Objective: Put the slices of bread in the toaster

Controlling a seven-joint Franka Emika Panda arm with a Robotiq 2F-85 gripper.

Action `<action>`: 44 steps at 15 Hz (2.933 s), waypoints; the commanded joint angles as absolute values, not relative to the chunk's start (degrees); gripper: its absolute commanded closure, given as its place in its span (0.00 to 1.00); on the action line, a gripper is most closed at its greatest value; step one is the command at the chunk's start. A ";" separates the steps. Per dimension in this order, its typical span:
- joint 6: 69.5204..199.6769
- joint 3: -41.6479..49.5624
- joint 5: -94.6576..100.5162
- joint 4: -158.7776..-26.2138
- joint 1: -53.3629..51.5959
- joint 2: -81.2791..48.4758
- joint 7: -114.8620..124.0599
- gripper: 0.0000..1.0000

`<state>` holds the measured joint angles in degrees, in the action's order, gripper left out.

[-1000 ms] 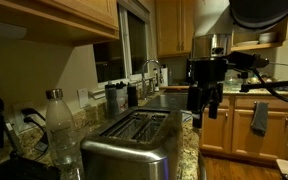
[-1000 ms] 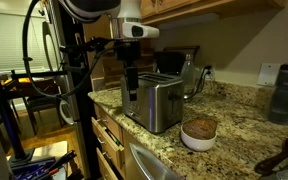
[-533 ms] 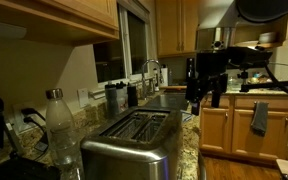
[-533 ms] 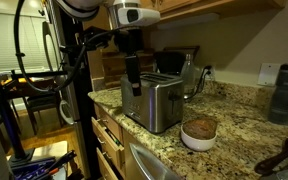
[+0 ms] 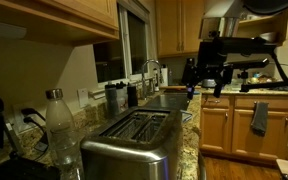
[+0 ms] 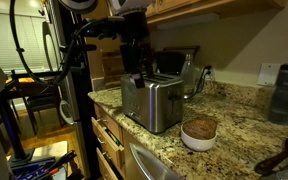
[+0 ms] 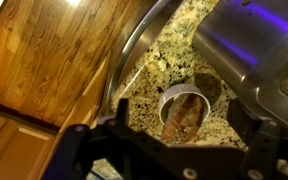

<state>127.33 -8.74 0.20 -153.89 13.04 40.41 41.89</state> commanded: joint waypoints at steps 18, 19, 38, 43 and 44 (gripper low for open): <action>151.24 -12.36 12.21 -151.17 19.47 21.60 68.64 0.00; 151.91 -12.26 13.22 -150.66 19.58 20.81 69.43 0.00; 153.03 -2.62 18.77 -134.50 12.41 0.19 71.99 0.00; 152.39 0.98 17.54 -130.83 8.46 -4.04 71.10 0.00; 152.26 1.53 17.38 -130.29 7.79 -4.59 71.00 0.00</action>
<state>152.59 -1.06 18.40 -132.21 10.63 -2.95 71.19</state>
